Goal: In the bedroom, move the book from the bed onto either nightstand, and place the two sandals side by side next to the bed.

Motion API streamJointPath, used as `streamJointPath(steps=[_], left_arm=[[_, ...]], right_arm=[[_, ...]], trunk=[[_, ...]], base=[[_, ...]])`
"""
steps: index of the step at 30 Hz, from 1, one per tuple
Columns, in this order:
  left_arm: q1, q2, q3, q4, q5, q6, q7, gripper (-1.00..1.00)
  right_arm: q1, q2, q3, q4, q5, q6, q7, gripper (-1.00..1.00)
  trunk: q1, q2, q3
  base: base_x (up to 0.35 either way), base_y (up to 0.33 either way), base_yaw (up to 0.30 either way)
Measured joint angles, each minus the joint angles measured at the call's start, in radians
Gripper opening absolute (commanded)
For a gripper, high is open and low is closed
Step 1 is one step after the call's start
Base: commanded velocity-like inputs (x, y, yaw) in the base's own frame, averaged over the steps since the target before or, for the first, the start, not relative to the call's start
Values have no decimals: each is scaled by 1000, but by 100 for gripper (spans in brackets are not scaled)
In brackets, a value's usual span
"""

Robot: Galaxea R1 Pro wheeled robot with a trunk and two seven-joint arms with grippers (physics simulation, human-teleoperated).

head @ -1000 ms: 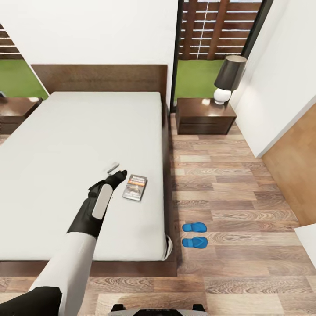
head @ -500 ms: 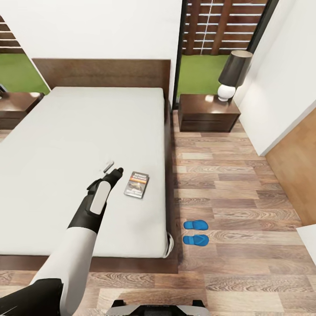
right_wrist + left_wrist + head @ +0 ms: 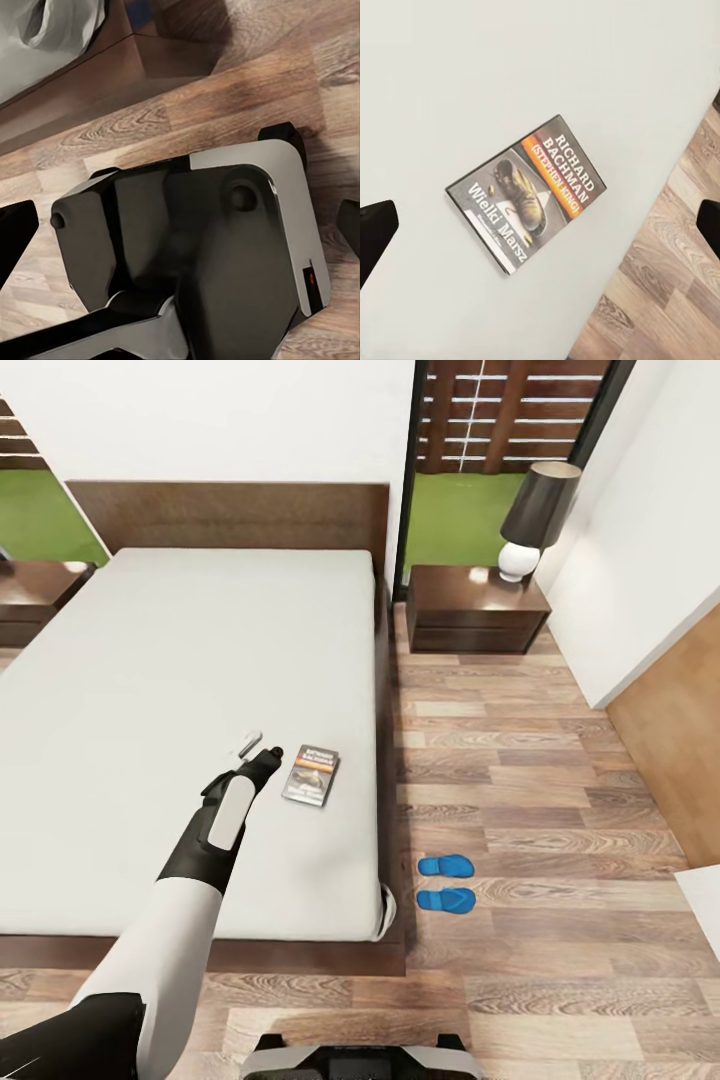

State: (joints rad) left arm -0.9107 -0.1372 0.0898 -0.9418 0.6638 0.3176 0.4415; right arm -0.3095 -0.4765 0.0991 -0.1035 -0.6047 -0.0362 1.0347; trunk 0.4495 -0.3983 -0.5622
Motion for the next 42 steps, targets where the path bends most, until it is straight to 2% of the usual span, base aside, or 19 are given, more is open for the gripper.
streamJointPath(steps=[33,42], left_arm=[[0,0,-1,-1,1,2,-3,100],[0,0,-3,-1,1,4,-5,100]], right_arm=[[0,0,0,0,0,0,1,100],[0,0,0,0,0,0,2,100]], trunk=[[0,0,-51],[0,0,-64]], base=[[0,0,0],[134,0,0]])
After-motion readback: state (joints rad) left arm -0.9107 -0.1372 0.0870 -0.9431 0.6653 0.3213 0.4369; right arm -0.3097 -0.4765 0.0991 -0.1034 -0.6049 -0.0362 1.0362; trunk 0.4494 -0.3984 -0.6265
